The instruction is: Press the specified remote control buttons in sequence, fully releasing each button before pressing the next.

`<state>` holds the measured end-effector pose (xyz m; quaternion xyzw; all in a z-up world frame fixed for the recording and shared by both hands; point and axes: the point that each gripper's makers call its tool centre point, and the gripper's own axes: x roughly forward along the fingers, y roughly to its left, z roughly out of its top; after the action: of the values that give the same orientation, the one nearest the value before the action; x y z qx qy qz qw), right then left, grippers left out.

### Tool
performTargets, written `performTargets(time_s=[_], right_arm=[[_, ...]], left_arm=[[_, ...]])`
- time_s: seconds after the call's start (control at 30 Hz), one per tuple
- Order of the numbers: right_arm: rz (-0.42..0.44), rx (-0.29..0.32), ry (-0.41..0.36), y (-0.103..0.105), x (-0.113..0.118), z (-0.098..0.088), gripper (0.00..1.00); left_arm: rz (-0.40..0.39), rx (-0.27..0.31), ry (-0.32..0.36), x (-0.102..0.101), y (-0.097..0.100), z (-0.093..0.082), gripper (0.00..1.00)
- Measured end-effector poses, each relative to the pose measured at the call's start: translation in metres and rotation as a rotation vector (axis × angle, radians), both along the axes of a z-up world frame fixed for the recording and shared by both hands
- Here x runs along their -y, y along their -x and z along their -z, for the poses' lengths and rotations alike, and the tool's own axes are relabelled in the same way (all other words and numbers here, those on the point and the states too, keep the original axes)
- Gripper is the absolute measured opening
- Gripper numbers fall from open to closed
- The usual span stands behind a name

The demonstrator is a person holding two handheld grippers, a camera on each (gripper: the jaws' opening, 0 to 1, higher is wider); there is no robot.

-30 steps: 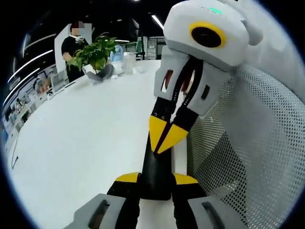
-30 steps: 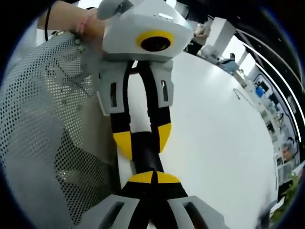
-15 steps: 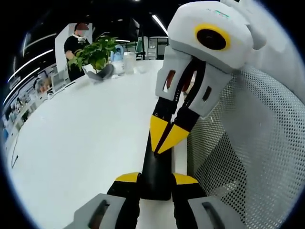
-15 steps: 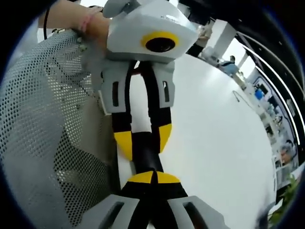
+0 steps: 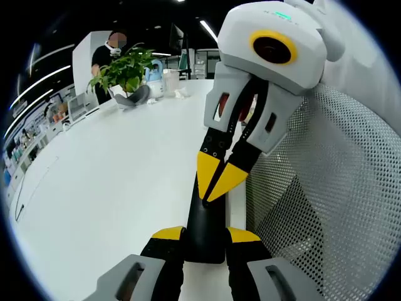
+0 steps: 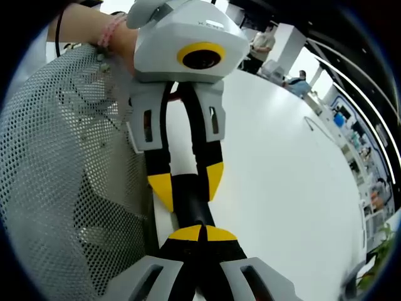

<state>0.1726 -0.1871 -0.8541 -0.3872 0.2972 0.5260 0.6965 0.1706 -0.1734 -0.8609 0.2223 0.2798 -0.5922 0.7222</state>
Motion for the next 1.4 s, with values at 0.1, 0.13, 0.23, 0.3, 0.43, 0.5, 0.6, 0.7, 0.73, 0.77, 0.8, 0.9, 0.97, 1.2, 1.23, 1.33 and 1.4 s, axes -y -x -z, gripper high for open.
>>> performTargets(time_s=[0.1, 0.13, 0.23, 0.3, 0.43, 0.5, 0.6, 0.7, 0.73, 0.77, 0.8, 0.9, 0.97, 1.2, 1.23, 1.33, 1.4], right_arm=[[-0.007, 0.004, 0.003, 0.0000, 0.0001, -0.0003, 0.00], [-0.006, 0.005, 0.005, 0.0000, 0.0002, -0.0001, 0.00], [-0.023, 0.023, 0.019, 0.0001, 0.0002, -0.0008, 0.00], [-0.036, 0.035, 0.020, 0.0006, -0.0011, -0.0021, 0.00], [-0.050, 0.026, 0.003, 0.0036, -0.0071, -0.0041, 0.00], [-0.054, 0.031, 0.017, 0.0042, -0.0053, 0.0000, 0.00], [-0.045, 0.022, 0.022, 0.0034, -0.0036, -0.0006, 0.00], [-0.036, 0.011, 0.012, 0.0037, -0.0037, -0.0010, 0.00], [-0.035, 0.012, 0.012, 0.0039, -0.0037, -0.0005, 0.00], [-0.033, 0.012, 0.012, 0.0038, -0.0037, -0.0007, 0.00], [-0.027, 0.011, 0.012, 0.0034, -0.0035, -0.0007, 0.00], [-0.017, 0.015, 0.014, 0.0009, -0.0020, -0.0004, 0.00], [-0.011, 0.007, 0.007, 0.0012, -0.0022, -0.0002, 0.00], [-0.002, -0.003, 0.004, 0.0020, -0.0018, -0.0001, 0.00], [-0.001, -0.007, 0.002, 0.0020, -0.0017, -0.0002, 0.00], [0.017, -0.030, -0.011, 0.0016, -0.0020, -0.0002, 0.00], [0.035, -0.057, -0.016, 0.0006, -0.0022, 0.0001, 0.00]], left_arm=[[0.001, 0.000, -0.001, 0.0003, 0.0001, -0.0003, 0.25], [0.001, 0.000, 0.000, 0.0004, 0.0001, -0.0004, 0.25], [0.002, 0.000, -0.001, 0.0004, -0.0002, 0.0000, 0.25], [0.005, 0.001, 0.000, 0.0007, -0.0002, 0.0001, 0.25], [0.008, 0.001, -0.002, 0.0018, 0.0000, 0.0001, 0.25], [0.009, 0.001, -0.001, 0.0020, 0.0002, 0.0002, 0.25], [0.010, 0.000, -0.002, 0.0021, 0.0000, 0.0006, 0.25], [0.011, 0.001, -0.001, 0.0023, 0.0001, 0.0003, 0.25], [0.011, 0.000, -0.002, 0.0023, 0.0001, 0.0003, 0.25], [0.012, 0.000, -0.002, 0.0021, 0.0001, 0.0006, 0.25], [0.012, 0.000, -0.002, 0.0021, 0.0001, 0.0006, 0.25], [0.012, 0.000, -0.002, 0.0022, 0.0002, 0.0004, 0.25], [0.012, 0.000, -0.003, 0.0023, 0.0001, 0.0005, 0.25], [0.014, -0.001, 0.000, 0.0022, 0.0001, 0.0001, 0.25], [0.014, 0.000, 0.000, 0.0022, 0.0002, 0.0002, 0.25], [0.015, 0.000, 0.000, 0.0021, 0.0003, 0.0000, 0.25], [0.016, -0.001, 0.000, 0.0020, 0.0003, 0.0001, 0.25]])
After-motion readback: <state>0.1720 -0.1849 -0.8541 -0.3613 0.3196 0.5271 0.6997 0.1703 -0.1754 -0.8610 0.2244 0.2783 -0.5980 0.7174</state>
